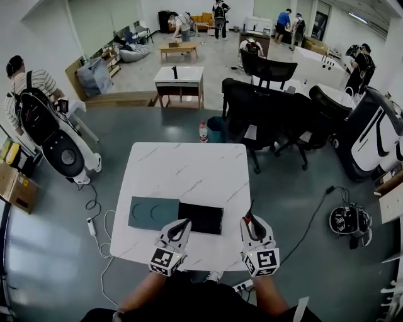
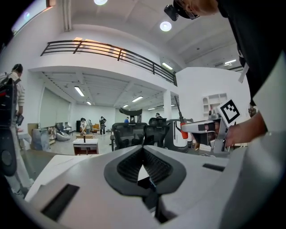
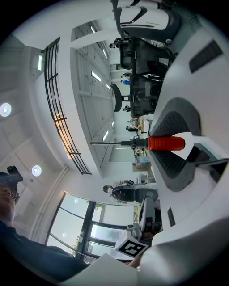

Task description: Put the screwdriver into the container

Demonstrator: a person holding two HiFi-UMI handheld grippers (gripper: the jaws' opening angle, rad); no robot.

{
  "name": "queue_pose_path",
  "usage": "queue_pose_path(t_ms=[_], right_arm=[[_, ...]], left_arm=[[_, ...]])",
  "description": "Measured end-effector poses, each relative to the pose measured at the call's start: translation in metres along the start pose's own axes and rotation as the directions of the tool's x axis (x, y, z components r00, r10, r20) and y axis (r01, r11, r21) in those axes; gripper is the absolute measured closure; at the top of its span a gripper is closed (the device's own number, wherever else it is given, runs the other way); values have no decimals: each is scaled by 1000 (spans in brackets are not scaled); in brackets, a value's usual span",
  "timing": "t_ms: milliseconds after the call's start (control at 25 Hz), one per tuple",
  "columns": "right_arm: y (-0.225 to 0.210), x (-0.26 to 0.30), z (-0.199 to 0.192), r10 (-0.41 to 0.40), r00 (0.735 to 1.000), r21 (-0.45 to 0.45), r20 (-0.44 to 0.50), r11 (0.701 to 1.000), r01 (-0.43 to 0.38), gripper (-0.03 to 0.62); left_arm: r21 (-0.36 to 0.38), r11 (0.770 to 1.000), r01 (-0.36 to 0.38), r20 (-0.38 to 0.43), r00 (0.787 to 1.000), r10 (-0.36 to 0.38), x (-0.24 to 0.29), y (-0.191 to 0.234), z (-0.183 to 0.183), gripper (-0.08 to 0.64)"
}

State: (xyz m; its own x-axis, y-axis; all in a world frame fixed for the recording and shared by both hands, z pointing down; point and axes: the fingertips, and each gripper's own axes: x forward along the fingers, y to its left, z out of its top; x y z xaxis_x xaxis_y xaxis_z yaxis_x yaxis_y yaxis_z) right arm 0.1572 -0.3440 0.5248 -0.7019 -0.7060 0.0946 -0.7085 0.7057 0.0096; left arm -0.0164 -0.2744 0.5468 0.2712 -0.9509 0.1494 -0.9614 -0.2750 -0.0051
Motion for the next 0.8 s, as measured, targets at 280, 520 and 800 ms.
queue_pose_path(t_ms=[280,520,800], right_arm=[[20,33,-30,31,995,-9,-90,999,-32,488],[28,54,-47,49,988,-16,-144,999,-52,488],[37,84,-78,122,959,-88,-255,985,-149,486]], left_arm=[[-16,1000,-7,-13,1000,6,2,32,-22,554],[-34,999,-15,-20,1000,14,4,56,-34,554],[-44,999,6,-47,999,-8,10,63,-48,554]])
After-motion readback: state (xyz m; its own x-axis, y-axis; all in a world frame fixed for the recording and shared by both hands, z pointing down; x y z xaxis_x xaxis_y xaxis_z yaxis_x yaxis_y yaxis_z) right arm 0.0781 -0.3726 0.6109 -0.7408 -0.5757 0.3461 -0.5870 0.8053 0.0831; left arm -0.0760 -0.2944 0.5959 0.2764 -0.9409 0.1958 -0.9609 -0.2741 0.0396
